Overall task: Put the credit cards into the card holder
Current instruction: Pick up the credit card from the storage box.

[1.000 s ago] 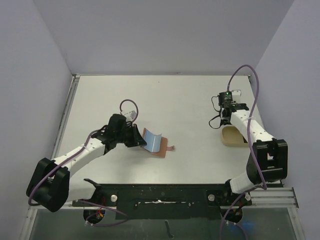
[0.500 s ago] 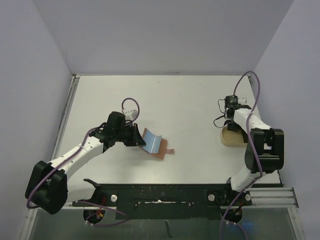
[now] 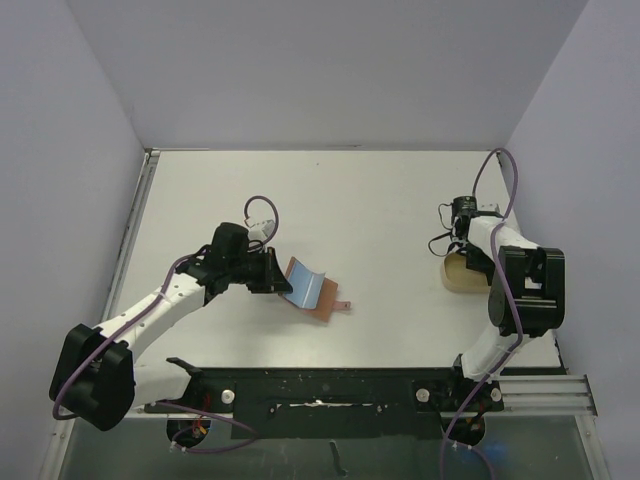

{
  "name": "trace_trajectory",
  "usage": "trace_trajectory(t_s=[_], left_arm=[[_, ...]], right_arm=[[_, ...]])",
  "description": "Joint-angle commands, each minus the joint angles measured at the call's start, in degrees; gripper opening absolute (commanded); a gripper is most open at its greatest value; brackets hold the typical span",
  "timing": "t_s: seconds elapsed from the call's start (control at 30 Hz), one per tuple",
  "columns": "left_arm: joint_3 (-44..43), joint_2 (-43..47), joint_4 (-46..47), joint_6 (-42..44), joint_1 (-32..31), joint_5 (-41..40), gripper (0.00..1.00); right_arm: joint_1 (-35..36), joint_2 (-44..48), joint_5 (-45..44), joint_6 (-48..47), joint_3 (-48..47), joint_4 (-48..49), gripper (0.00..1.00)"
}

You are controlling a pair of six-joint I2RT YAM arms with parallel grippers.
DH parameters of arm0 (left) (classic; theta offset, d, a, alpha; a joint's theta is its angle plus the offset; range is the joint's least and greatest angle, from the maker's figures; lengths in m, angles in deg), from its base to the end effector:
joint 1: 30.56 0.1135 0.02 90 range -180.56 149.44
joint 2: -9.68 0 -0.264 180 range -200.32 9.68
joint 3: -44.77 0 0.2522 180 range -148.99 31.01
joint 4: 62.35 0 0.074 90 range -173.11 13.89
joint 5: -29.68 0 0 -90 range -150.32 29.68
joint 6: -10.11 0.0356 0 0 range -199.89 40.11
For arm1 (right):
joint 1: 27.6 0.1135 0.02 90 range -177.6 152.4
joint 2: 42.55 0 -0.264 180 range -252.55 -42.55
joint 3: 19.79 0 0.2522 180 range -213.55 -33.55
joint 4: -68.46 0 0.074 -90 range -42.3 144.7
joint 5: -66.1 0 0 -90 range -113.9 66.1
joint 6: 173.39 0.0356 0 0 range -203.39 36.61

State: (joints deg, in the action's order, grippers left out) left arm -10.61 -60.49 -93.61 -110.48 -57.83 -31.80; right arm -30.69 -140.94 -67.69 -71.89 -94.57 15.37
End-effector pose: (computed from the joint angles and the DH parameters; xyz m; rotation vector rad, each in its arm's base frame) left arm 0.2121 -0.1284 0.2217 0.1841 2.5095 -1.0454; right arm 0.3108 -0.0414 0.1766 0.4633 2.6337 -1.0478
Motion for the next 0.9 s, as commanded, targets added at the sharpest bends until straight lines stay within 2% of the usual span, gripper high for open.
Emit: trace_trajectory(t_s=[0.0,0.7,0.83,0.87], left_arm=[[-1.6,1.6,1.6,1.2,0.8,3.0,0.0],[-0.8,1.2,2.9,0.2,2.1,5.1,0.0],[-0.8,1.4,2.9,0.1,2.2,5.1,0.0],[-0.7,1.4,2.9,0.1,2.1,5.2,0.0]], right_arm=[[-0.2,1.0,-4.5,1.0,-1.8,-0.9,0.42],[-0.1,1.9,-3.9,-0.1,-3.7,0.1,0.16],[0.2,2.7,-3.1,0.2,-4.2,0.0,0.15],[0.2,2.9,-2.7,0.2,-4.1,0.4,0.19]])
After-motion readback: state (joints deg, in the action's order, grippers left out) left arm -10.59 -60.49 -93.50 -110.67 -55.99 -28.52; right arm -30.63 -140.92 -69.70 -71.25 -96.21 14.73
